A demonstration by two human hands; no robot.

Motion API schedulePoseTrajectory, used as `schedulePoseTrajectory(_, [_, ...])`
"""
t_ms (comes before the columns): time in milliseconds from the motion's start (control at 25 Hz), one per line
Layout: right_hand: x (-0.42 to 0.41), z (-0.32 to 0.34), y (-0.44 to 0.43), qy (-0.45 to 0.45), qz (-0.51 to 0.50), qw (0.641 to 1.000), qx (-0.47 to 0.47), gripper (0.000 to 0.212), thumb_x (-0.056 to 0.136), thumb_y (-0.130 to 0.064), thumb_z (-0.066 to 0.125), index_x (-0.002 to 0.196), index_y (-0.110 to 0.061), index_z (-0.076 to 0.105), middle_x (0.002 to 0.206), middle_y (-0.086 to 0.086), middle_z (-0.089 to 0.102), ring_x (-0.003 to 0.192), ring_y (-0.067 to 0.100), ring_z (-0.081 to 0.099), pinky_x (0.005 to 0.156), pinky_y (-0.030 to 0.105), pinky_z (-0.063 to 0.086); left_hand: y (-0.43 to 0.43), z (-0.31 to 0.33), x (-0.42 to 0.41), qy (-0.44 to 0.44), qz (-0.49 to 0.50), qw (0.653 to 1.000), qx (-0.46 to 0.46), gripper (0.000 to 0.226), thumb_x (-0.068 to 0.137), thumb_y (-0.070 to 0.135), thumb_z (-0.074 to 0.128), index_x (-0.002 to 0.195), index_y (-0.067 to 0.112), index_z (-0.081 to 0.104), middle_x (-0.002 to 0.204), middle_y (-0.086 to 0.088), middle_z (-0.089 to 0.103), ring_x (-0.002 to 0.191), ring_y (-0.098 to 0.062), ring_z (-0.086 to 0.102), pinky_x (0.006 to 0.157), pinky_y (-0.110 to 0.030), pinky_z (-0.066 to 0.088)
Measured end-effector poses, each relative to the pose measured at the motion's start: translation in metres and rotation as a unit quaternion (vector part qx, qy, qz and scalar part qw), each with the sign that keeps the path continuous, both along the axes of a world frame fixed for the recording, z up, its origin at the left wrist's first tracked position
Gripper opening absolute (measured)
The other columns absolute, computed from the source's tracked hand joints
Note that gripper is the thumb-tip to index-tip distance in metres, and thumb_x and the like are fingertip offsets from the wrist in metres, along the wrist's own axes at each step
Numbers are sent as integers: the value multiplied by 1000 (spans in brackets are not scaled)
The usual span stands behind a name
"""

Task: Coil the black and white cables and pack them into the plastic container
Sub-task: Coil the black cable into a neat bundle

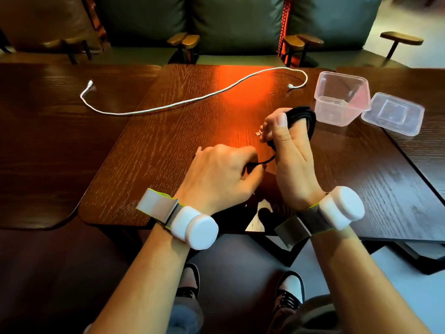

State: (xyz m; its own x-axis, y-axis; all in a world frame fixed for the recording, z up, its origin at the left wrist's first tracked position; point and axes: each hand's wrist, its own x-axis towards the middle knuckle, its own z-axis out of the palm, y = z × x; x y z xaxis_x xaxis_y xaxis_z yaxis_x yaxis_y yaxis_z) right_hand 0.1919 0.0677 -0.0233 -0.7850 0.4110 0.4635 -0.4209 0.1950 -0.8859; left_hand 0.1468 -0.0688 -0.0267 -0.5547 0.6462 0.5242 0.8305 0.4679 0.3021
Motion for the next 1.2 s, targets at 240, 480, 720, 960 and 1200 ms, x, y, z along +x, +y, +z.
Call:
schedulePoseTrajectory(240, [1,-8,2,-187,33,974,120,66,85,-73,31,91,-11,52,79,-4,47,74,9,46,80,47,42,-4,8,2,91,-46,994,29,13,77,27,64,69,17,59,62,0,58,62,-33,59,47,-35,41])
schedulePoseTrajectory(480, [7,-4,-8,-243,254,933,-80,61,84,-78,38,76,-21,58,62,1,42,50,15,39,51,34,34,-16,15,-16,105,-38,985,133,30,78,41,77,81,13,68,73,2,56,67,-20,55,57,-42,48])
schedulePoseTrajectory(720, [13,5,-14,-294,303,898,-121,70,76,-87,22,56,-21,38,49,-4,26,38,12,21,41,24,23,-15,-1,-22,-24,-84,981,175,51,101,49,41,91,6,68,93,-4,61,83,-24,58,72,-45,47])
schedulePoseTrajectory(960, [12,15,-16,-217,318,870,-309,72,86,-81,16,45,-22,30,39,-6,19,29,10,13,38,19,21,-3,-6,-18,-101,-80,967,222,68,103,49,23,78,-4,57,75,-13,56,70,-26,54,63,-39,41])
schedulePoseTrajectory(1200, [2,10,-21,-202,109,918,-322,65,91,-69,44,46,-23,36,39,-4,27,28,8,21,35,18,24,13,-5,-3,-55,37,968,241,55,101,45,27,70,6,49,68,-7,51,63,-27,49,59,-39,35])
